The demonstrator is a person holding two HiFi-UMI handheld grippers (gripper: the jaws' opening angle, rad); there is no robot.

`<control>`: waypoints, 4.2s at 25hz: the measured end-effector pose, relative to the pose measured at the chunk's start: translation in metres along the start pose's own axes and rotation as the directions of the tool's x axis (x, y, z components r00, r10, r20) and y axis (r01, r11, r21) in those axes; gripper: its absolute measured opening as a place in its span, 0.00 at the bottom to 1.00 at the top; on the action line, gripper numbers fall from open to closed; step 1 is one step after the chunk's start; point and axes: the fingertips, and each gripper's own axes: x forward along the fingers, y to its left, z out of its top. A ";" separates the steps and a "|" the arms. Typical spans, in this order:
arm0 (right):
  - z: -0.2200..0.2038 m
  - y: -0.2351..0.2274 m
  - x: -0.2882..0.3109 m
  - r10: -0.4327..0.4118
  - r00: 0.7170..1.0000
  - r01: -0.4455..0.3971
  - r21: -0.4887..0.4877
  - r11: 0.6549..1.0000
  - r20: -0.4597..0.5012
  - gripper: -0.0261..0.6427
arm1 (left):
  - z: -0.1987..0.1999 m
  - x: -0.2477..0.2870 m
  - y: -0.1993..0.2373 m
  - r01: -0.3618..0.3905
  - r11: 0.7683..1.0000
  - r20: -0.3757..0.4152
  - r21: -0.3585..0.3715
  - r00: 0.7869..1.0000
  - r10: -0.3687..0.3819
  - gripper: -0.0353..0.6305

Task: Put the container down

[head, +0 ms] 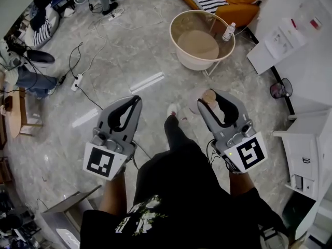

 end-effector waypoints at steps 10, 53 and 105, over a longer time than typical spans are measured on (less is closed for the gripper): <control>-0.001 -0.047 0.059 -0.002 1.000 0.002 0.000 1.000 0.013 0.22 | -0.006 0.052 0.052 0.013 1.000 -0.003 -0.001 1.000 -0.013 0.09; -0.028 -0.212 0.287 -0.087 0.995 0.087 0.005 0.996 -0.048 0.22 | -0.034 0.258 0.273 0.117 0.993 -0.031 -0.007 0.993 -0.117 0.09; -0.047 -0.357 0.457 -0.814 0.562 0.825 0.031 0.564 -0.146 0.22 | -0.053 0.517 0.427 0.835 0.543 0.005 0.086 0.545 -0.839 0.09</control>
